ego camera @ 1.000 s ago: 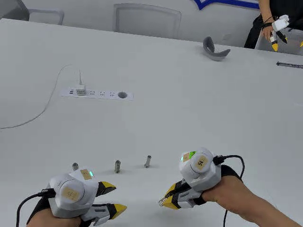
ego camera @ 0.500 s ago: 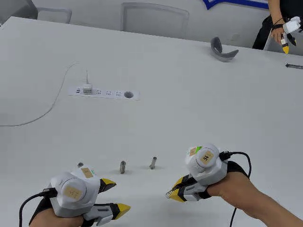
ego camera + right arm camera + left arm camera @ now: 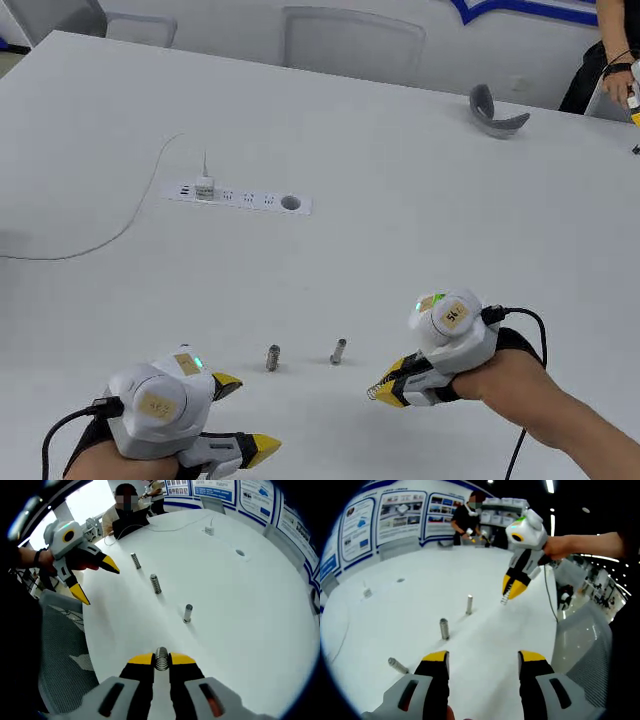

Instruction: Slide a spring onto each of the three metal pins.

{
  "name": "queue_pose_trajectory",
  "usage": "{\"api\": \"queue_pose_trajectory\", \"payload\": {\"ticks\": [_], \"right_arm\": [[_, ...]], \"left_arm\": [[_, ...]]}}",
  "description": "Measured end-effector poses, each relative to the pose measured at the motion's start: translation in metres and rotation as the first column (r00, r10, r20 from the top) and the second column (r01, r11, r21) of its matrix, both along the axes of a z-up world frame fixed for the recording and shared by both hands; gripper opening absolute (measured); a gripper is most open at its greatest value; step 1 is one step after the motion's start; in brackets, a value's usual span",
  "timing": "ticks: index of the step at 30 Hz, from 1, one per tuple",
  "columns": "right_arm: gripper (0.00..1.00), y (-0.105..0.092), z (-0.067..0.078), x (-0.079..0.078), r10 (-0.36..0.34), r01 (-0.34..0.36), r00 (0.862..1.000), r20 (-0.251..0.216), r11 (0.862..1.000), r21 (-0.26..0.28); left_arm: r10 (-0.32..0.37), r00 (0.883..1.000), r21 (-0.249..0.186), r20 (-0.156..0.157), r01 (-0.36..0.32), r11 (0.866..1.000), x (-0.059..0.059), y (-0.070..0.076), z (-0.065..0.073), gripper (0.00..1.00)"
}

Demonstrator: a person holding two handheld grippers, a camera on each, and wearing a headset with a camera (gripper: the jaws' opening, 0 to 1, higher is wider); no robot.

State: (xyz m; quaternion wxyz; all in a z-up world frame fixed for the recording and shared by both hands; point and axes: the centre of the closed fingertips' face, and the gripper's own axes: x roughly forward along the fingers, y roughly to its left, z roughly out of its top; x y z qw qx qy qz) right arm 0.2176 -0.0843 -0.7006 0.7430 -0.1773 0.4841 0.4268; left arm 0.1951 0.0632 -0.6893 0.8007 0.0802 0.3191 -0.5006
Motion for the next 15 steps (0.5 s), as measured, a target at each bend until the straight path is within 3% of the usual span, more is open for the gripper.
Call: {"api": "queue_pose_trajectory", "payload": {"ticks": [15], "right_arm": [[0.12,0.001,0.002,0.028,-0.007,0.008,1.0,0.019,1.0,-0.026]], "left_arm": [[0.064,0.998,-0.004,-0.013,-0.064,0.998,0.004,0.018,0.0,0.64]]}}
